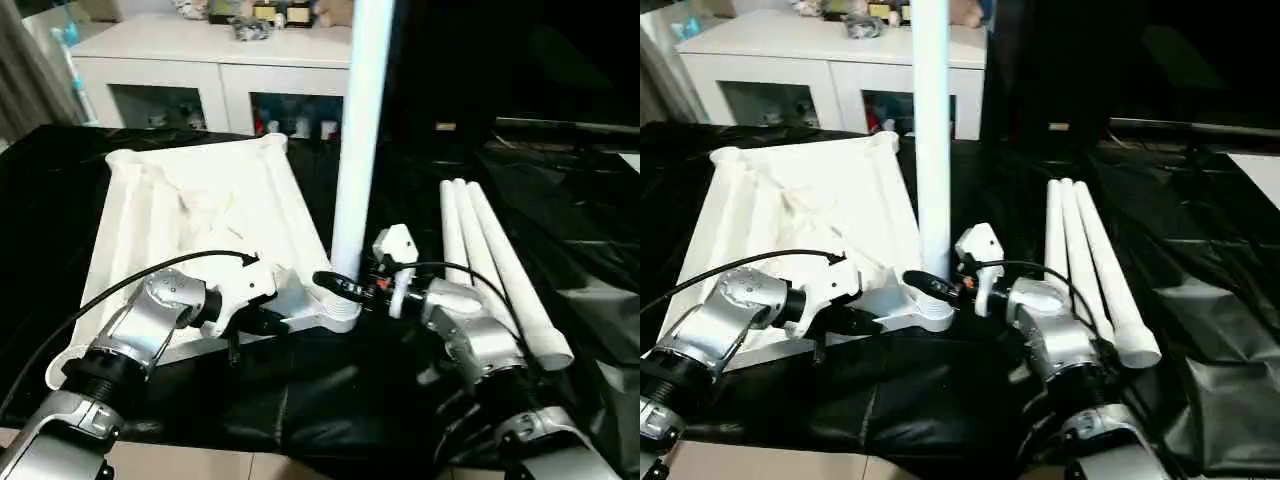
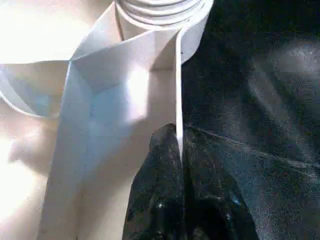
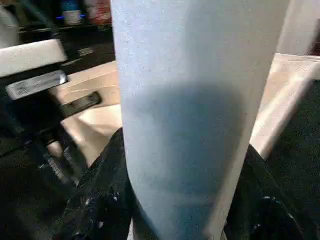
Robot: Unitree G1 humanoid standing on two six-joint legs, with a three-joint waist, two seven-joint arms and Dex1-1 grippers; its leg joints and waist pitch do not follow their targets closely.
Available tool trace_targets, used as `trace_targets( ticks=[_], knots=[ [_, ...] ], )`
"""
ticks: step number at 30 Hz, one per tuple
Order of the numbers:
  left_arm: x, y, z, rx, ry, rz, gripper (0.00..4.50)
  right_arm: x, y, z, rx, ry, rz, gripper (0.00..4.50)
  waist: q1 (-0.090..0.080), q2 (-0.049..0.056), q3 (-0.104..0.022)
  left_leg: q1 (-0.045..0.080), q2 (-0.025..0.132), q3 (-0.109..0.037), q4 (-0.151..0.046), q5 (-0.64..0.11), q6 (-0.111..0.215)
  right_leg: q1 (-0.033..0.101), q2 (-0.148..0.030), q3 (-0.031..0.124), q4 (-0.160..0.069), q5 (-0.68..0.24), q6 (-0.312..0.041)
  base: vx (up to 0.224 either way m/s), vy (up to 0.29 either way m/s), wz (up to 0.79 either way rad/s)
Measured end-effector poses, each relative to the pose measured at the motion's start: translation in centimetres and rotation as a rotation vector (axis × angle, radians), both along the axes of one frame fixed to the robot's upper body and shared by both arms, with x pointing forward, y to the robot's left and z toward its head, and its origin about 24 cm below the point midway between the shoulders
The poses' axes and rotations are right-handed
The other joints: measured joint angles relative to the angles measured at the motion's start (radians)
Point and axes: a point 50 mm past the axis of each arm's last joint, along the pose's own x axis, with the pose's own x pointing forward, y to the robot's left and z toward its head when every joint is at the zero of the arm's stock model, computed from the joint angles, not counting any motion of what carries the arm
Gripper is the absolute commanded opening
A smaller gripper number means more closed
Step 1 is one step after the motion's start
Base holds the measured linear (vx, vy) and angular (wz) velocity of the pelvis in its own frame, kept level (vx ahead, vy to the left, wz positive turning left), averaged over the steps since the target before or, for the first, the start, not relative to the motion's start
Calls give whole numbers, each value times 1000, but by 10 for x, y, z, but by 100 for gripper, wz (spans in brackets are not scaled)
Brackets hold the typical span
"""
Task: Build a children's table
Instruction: Rotate leg to tighten
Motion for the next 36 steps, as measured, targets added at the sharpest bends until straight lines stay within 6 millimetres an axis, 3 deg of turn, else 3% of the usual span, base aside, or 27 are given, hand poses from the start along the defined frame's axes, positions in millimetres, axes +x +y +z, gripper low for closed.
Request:
trace_targets(
  ticks=[1, 4, 5, 6, 7, 8, 9, 10, 11, 12, 14, 18, 19, 20, 27, 33, 34, 36],
  knots=[
    [2, -2, 0, -2, -8, 22, 0, 3, 0, 0, -2, 2, -39, 186, -2, 3, 2, 1, 0, -2, 0, 0, 0, 2, -1, -5, -5, 0, 0, 0, 0, 0],
    [7, -21, -5, -46, -12, 126, 0, 12, -2, 0, -23, 8, -181, 186, -16, 27, 16, 6, 5, -23, -5, -1, 1, 36, -16, -65, -50, -1, 1, -49, 36, -6],
    [11, -27, -4, -54, -17, 163, 0, 15, -1, -1, -28, 14, -237, 186, -12, 37, 24, 0, 7, -25, -9, -1, 2, 44, -23, -76, -25, -28, 0, -93, 55, -8],
    [13, -34, -5, -61, -14, 193, 0, 17, -4, -2, -29, 19, -282, 186, 2, 28, 25, 1, 8, -7, -9, -1, 2, 36, -28, -62, 43, -59, -19, -99, 7, 12],
    [15, -41, -6, -68, -18, 224, 0, 19, -5, -2, -31, 20, -319, 186, 17, 6, 20, 2, 6, 24, -9, -1, 1, 42, -34, -23, 99, -86, -23, 0, 0, 0],
    [17, -47, -5, -78, -31, 254, 0, 22, -5, -1, -39, 20, -347, 186, 30, -33, 12, 11, -1, 49, 1, -2, 1, 31, -37, 21, 109, -103, 19, 40, -112, 25],
    [18, -51, -7, -84, -32, 291, 0, 26, -1, 0, -57, 23, -383, 186, 42, -24, 11, 10, 0, 29, 51, -39, 17, 21, -35, 16, 112, -104, 17, 68, -92, -17],
    [19, -54, -8, -87, -27, 314, 0, 29, 2, 1, -70, 24, -412, 186, 53, -3, 3, 9, -5, -4, 72, -49, 25, 21, -36, 6, 109, -104, 17, 136, -48, -34],
    [22, -61, -5, -95, -29, 338, 0, 32, 3, 3, -71, 21, -464, 186, 55, 14, -3, 4, -13, -32, 54, -48, -12, 14, -34, -9, 99, -102, 17, 68, 46, -44],
    [23, -67, -6, -99, -31, 357, 0, 35, 2, 4, -76, 27, -504, 186, 51, 10, -6, 5, -14, -24, 36, -43, -17, 12, -30, -1, 85, -85, 11, 0, 0, 0],
    [24, -73, -6, -99, -43, 403, 0, 39, 7, 4, -81, 47, -568, 186, 43, -5, -7, 9, -13, -8, 20, -42, -16, 14, -26, 13, 69, -57, 7, -45, -26, 23],
    [25, -78, -6, -86, -42, 439, 0, 41, 11, 3, -83, 69, -630, 186, 30, -8, -9, 9, -13, -6, 7, -42, -16, 17, -26, 11, 48, -58, 9, 0, 0, 0],
    [26, -80, -5, -87, -42, 450, 0, 42, 11, 4, -83, 72, -637, 186, 27, -15, -11, 7, -14, -5, 2, -42, -15, 18, -26, 11, 41, -57, 9, 0, 0, 0],
    [27, -81, -4, -86, -40, 465, 0, 44, 11, 5, -91, 76, -644, 186, 26, -15, -11, 5, -15, -4, -2, -41, -15, 18, -27, 12, 35, -57, 8, 0, 0, 0],
    [27, -83, -2, -85, -29, 481, 0, 47, 13, 6, -85, 97, -668, 186, 22, -28, -12, 3, -15, -1, 0, -30, -6, 17, -28, 13, 35, -49, 10, 0, 0, 0],
    [27, -83, 0, -86, -39, 477, 0, 49, 13, 9, -69, 91, -665, 186, 22, -27, -12, 3, -14, -1, -3, -31, -6, 17, -27, 12, 35, -48, 12, 0, 0, 0],
    [27, -83, 0, -85, -43, 473, 0, 49, 13, 9, -62, 93, -666, 242, 22, -27, -12, 3, -14, -1, -3, -31, -6, 16, -27, 12, 35, -48, 12, 0, 0, 0],
    [28, -82, 1, -88, -60, 463, 0, 48, 14, 8, -27, 114, -648, 259, 21, -25, -11, 2, -14, -1, -4, -31, -6, 15, -27, 12, 35, -48, 12, 0, 0, 0]
  ],
)
